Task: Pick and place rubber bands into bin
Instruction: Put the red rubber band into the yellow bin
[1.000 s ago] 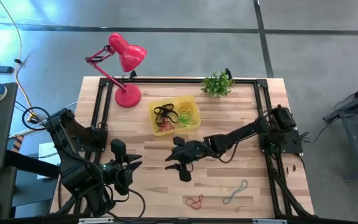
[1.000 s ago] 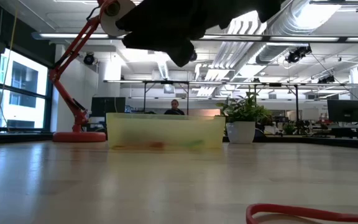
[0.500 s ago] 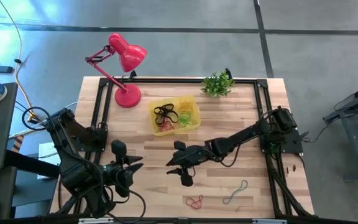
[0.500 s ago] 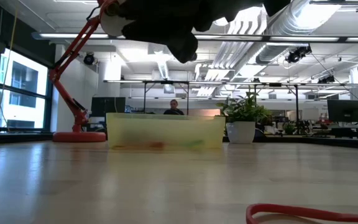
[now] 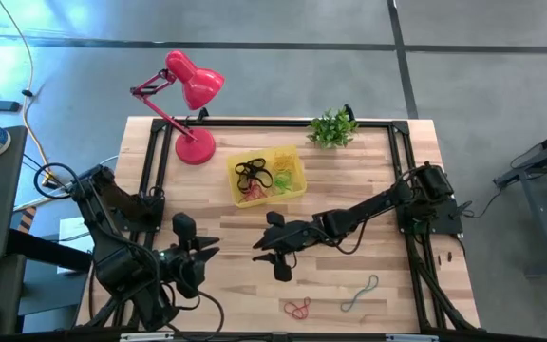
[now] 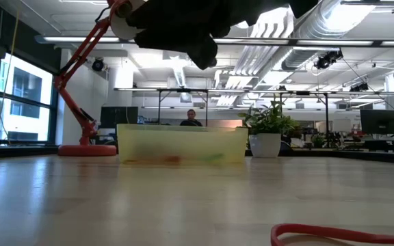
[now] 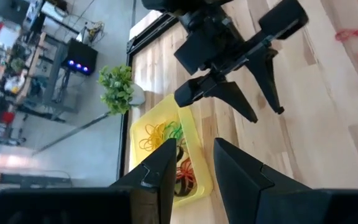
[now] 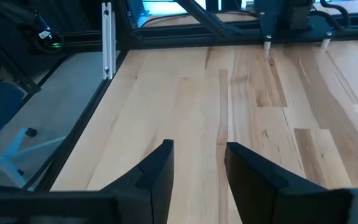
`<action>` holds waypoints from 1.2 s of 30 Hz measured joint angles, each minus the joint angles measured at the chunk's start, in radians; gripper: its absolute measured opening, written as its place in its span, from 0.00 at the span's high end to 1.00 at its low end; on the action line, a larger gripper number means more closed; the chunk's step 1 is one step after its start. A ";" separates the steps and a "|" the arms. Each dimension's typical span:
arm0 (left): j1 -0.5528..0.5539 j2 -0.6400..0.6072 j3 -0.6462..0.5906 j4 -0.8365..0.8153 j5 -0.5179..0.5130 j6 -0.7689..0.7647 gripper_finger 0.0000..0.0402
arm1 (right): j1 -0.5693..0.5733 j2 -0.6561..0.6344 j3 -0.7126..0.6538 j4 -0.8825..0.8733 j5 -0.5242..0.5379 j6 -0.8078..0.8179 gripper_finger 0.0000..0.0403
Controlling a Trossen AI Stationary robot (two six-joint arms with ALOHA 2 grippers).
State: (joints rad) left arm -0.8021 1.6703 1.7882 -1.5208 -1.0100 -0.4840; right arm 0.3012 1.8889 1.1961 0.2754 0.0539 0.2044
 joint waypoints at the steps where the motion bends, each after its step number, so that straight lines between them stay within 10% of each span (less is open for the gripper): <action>1: 0.006 0.000 0.000 0.001 0.001 0.019 0.76 | 0.000 0.000 0.000 0.004 0.002 0.000 0.67; 16: 0.086 0.002 0.000 0.081 0.052 0.149 0.76 | -0.001 0.000 0.000 0.013 0.038 0.022 0.67; 27: 0.243 0.014 -0.063 0.334 0.515 0.442 0.76 | -0.005 -0.020 0.000 -0.138 -0.348 -0.046 0.67; 36: 0.299 0.020 -0.285 0.632 0.755 0.514 0.76 | 0.020 -0.034 -0.001 -0.214 -0.325 -0.002 0.66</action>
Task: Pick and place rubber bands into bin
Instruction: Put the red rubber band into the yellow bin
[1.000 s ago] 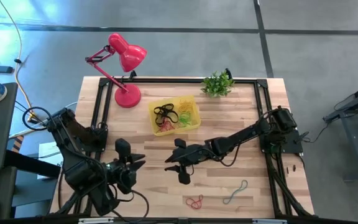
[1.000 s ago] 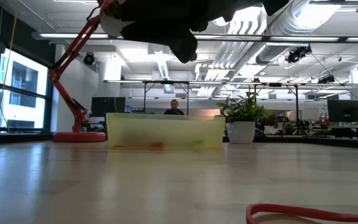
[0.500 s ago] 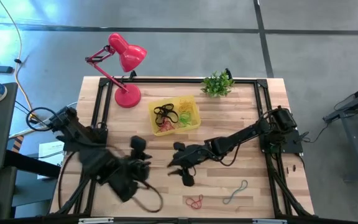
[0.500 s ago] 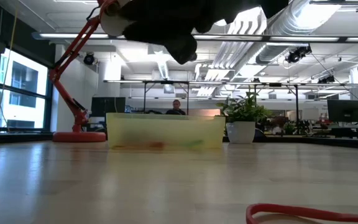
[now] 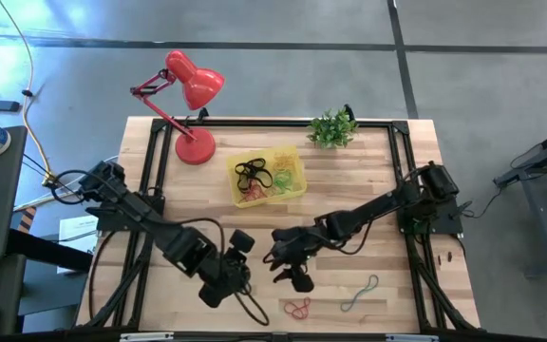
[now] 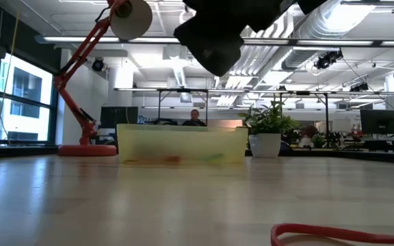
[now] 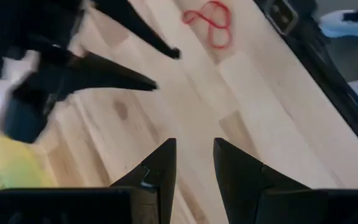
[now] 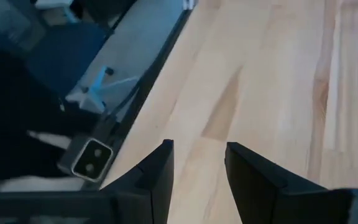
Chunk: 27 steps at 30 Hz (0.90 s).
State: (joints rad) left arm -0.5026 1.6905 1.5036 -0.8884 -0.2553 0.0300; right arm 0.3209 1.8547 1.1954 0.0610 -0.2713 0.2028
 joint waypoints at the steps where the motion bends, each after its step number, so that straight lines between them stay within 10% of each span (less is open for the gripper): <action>1: -0.001 0.000 -0.006 0.002 0.009 0.000 0.76 | 0.003 0.001 0.001 -0.004 0.011 0.035 0.66; 12: -0.001 -0.002 -0.011 0.014 -0.024 0.000 0.76 | -0.009 -0.001 0.000 -0.045 0.016 0.128 0.68; 27: -0.014 0.050 -0.012 0.055 -0.073 -0.004 0.76 | 0.092 -0.385 0.000 -0.426 0.525 -0.118 0.82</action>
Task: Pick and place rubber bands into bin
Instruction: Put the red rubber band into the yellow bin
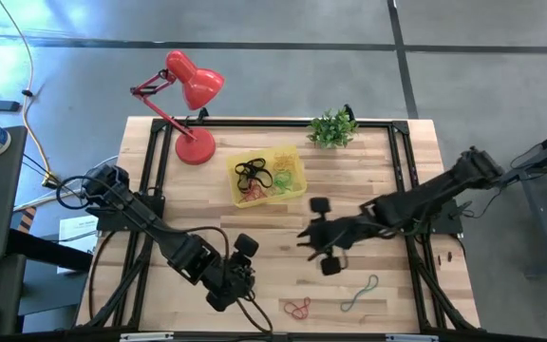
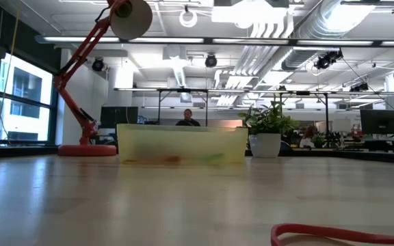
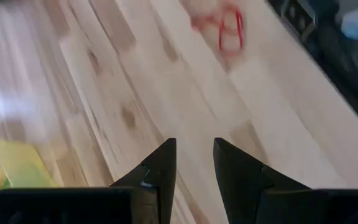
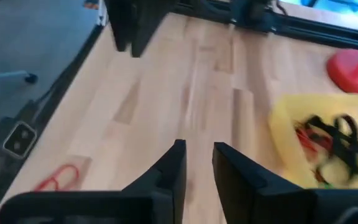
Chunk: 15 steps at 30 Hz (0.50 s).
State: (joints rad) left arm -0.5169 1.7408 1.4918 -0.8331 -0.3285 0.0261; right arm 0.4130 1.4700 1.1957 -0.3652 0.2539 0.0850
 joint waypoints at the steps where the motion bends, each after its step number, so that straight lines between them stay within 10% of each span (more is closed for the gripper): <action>1: 0.003 0.004 0.003 0.021 -0.007 0.010 0.76 | 0.007 -0.024 0.000 -0.034 0.017 0.008 0.83; 15: 0.105 0.101 0.004 0.326 0.156 0.214 0.76 | 0.237 -0.269 0.000 -0.411 0.386 0.325 0.93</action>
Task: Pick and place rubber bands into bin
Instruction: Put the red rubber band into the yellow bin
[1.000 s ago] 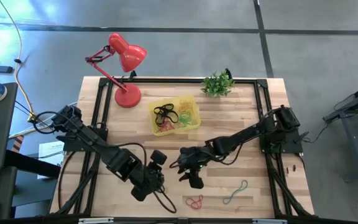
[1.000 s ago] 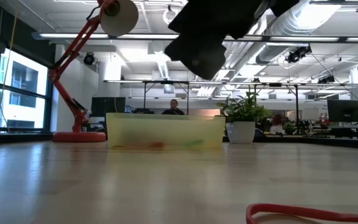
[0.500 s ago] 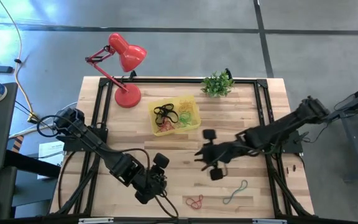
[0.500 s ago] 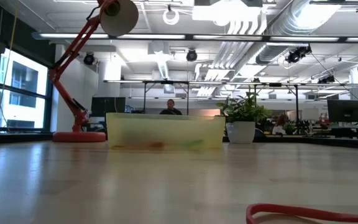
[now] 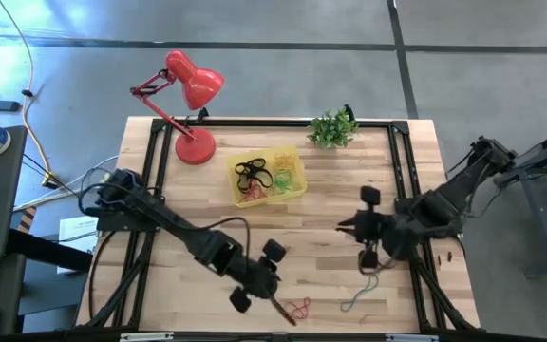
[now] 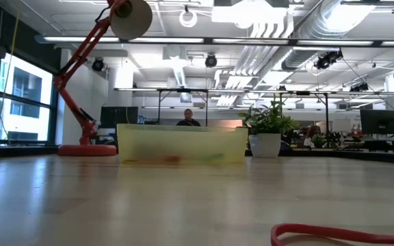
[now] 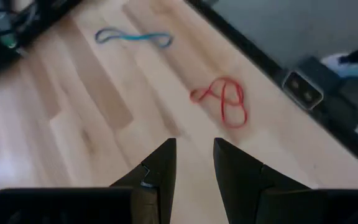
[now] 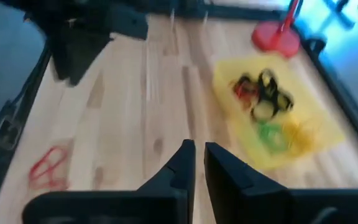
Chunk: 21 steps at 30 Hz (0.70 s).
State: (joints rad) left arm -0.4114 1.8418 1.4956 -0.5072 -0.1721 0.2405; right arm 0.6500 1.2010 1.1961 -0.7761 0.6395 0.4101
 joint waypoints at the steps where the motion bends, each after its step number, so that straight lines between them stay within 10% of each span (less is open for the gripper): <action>1: 0.008 0.008 0.000 0.005 0.021 0.011 0.76 | 0.022 -0.003 0.000 -0.035 0.003 0.049 0.94; 13: 0.051 0.154 -0.003 0.187 0.264 0.106 0.76 | 0.319 0.017 -0.001 -0.232 0.280 0.527 0.83; 21: 0.051 0.229 0.039 0.223 0.277 0.181 0.76 | 0.363 0.039 -0.001 -0.260 0.267 0.615 0.73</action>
State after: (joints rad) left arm -0.3599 2.0703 1.5349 -0.2837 0.1053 0.4218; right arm 1.0130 1.2403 1.1951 -1.0359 0.9062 1.0256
